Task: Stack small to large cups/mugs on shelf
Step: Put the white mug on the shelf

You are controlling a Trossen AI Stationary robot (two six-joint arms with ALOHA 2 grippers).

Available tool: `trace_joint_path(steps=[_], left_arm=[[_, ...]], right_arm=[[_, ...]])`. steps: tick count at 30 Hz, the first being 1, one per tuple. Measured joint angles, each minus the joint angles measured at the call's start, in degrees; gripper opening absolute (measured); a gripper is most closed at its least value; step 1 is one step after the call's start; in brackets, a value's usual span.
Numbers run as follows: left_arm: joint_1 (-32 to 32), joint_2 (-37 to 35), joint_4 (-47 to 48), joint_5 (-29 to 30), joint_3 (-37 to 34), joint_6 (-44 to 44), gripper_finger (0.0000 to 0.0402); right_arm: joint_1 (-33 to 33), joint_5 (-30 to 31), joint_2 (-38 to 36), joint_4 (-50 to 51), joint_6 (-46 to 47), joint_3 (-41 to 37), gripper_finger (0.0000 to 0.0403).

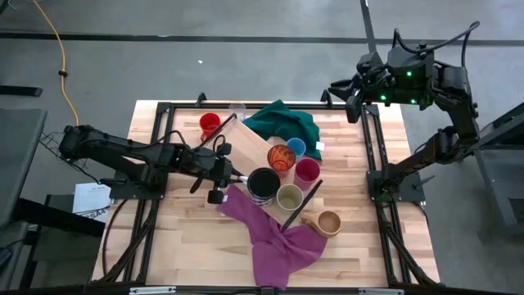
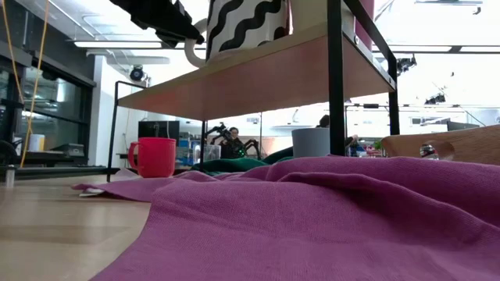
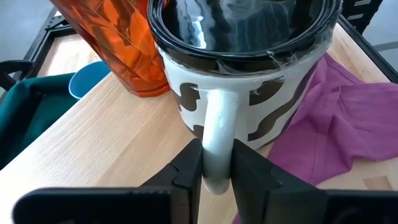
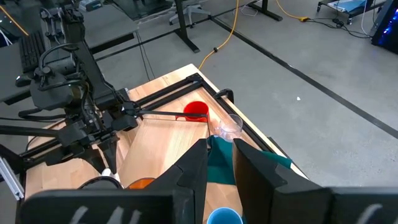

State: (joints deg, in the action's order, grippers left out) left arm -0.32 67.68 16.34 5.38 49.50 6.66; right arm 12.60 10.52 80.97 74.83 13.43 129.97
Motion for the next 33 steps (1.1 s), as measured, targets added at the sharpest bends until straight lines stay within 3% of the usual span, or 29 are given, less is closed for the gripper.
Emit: trace_joint_path(steps=[12,22,33], left_arm=[[0.00,0.00,0.15,0.07,0.00,0.42,0.0059],[-0.02,0.02,0.24,-0.67,-0.05,0.63,0.0103],[-0.02,-3.23,-1.14,-2.42,-0.09,0.86,0.0108]], right_arm=[[0.00,0.00,0.00,0.00,0.00,-0.02,0.0069],[0.00,-0.28,0.00,0.01,0.00,-0.01,0.0069],[0.00,-0.37,0.00,0.81,0.00,-0.02,0.0069]])
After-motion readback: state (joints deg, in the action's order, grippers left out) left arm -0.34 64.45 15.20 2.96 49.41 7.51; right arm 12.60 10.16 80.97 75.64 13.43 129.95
